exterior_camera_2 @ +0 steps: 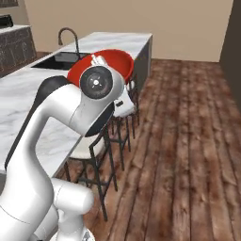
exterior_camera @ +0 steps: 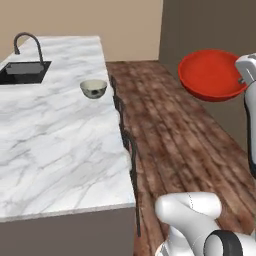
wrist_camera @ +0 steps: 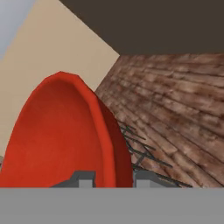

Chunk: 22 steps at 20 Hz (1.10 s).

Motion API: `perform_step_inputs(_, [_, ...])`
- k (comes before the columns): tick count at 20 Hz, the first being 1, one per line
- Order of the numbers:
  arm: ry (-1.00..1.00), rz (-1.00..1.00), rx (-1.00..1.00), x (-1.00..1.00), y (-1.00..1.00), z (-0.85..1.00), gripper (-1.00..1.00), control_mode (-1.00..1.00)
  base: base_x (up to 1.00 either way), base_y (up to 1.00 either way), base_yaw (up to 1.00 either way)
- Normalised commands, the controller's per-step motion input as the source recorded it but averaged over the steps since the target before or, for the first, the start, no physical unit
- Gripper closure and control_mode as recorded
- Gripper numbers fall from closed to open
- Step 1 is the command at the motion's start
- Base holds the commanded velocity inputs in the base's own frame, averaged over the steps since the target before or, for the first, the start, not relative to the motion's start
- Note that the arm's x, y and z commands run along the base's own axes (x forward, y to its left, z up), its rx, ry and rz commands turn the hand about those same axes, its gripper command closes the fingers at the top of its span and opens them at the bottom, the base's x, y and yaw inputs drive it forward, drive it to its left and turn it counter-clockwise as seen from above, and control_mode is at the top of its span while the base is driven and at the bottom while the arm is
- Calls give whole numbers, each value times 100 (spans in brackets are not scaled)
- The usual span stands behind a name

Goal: Pick up the bowls from the cabinet and place each bowl in front of a stool on the dining counter.

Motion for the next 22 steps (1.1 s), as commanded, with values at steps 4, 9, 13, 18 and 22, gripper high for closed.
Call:
perform_step_inputs(4, [0,0,0,0,0,0,100,100,100,-73,53])
perform_step_inputs(9, [0,0,0,0,0,0,100,100,100,-88,49])
perform_step_inputs(13, [0,0,0,0,0,0,100,100,88,-98,44])
perform_step_inputs(18, [0,0,0,0,0,0,100,100,68,-100,37])
perform_step_inputs(22, [0,0,0,0,0,0,100,100,48,-100,28])
